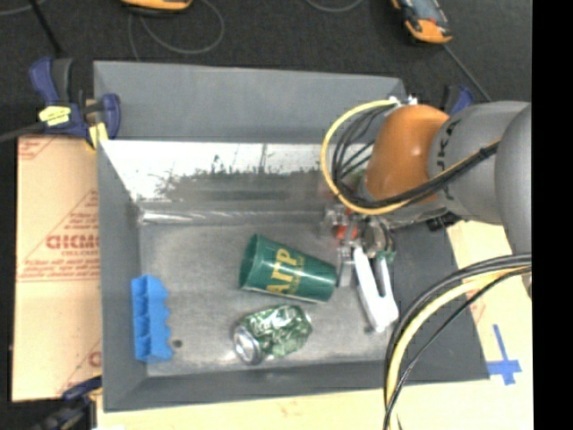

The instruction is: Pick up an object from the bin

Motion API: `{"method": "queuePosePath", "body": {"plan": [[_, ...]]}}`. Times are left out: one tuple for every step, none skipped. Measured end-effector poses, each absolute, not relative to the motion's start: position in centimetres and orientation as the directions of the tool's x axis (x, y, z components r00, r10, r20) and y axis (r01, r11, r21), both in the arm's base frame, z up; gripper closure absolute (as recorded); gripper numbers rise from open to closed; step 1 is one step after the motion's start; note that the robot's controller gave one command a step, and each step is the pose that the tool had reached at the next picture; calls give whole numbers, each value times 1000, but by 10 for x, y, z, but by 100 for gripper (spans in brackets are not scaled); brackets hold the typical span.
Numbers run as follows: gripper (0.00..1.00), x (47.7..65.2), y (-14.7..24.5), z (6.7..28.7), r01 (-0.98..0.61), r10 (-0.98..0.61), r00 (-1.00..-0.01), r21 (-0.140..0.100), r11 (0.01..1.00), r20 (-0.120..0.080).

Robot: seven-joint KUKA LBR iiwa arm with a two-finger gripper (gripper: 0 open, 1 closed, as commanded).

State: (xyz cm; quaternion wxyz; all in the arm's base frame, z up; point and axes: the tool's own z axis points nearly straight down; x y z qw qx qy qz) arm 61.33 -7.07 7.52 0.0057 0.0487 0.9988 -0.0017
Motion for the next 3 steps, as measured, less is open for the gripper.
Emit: {"method": "queuePosePath", "body": {"plan": [[0, 588, -57, 74, 111, 111, -994, -4, 994, -7], [0, 580, -49, 73, 111, 111, -994, -3, 994, -2], [100, 564, 16, 71, 1, 1, -1000, 0, 1000, -3]]}}
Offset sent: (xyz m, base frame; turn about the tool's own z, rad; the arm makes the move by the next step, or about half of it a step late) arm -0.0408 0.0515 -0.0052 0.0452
